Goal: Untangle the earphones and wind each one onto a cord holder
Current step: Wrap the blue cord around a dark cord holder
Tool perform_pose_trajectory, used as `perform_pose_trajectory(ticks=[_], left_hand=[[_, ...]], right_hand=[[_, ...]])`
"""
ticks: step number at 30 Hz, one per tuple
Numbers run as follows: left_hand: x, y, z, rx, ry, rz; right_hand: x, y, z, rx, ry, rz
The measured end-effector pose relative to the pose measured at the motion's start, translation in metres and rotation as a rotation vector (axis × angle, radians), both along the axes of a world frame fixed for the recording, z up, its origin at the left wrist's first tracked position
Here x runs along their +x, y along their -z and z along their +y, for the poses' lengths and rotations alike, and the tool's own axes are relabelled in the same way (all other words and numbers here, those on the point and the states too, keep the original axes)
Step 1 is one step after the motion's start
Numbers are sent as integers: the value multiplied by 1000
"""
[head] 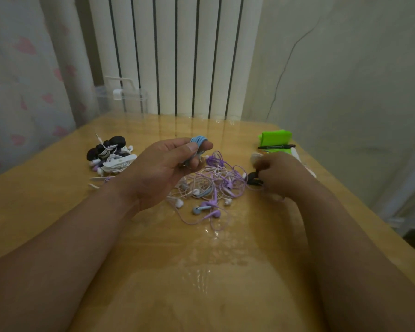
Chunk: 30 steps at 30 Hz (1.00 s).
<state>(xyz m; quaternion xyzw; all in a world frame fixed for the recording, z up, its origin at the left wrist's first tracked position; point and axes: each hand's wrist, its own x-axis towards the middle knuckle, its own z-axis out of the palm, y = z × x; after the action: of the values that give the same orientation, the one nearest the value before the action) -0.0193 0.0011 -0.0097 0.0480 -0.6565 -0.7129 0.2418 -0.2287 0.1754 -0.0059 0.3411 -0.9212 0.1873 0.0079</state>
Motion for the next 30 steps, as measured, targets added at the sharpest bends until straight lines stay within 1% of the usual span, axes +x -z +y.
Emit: perform_pose_trajectory(ticks=[1,2,4,5,7,9,11,13,15,16,18,20,22,26,28,30], left_hand=[[0,0,0,1,0,-1],[0,-1,0,0,1,-2],[0,-1,0,-4,5,-6],[0,-1,0,-5,9,-8],[0,0,0,4,11,-6],[0,1,-2,24,14,4],[0,0,-3,61,27,22],[0,-1,-3,124,49,42],[0,-3,-4,214,75,69],[1,-4,-5,250,84,81],[3,-6,-7,300,96,95],[5,-7,-8,326,93,102],[5,-8,-8,341,90,108],[6,-9,-7,370,111,134],[7,-9,-8,379,127,142],[7,-9,-9,370,137,148]], right_hand=[[1,1,0,106,-7,15],[3,1,0,172,-9,38],[6,0,0,180,-3,65],[5,0,0,122,6,53],[5,0,1,-94,27,23],[8,-3,0,-332,19,88],[14,-7,-1,-520,-23,130],[25,-12,-3,-677,-68,29],[39,-19,-4,-799,-99,-130],[48,-23,-6,-854,-132,-244],[65,-29,-10,-931,-255,-537],[80,-29,-15,-920,-360,-745],[89,-24,-20,-850,-402,-819],[101,-18,-25,-735,-379,-812],[104,-19,-26,-747,-388,-851],[107,-21,-27,-781,-402,-963]])
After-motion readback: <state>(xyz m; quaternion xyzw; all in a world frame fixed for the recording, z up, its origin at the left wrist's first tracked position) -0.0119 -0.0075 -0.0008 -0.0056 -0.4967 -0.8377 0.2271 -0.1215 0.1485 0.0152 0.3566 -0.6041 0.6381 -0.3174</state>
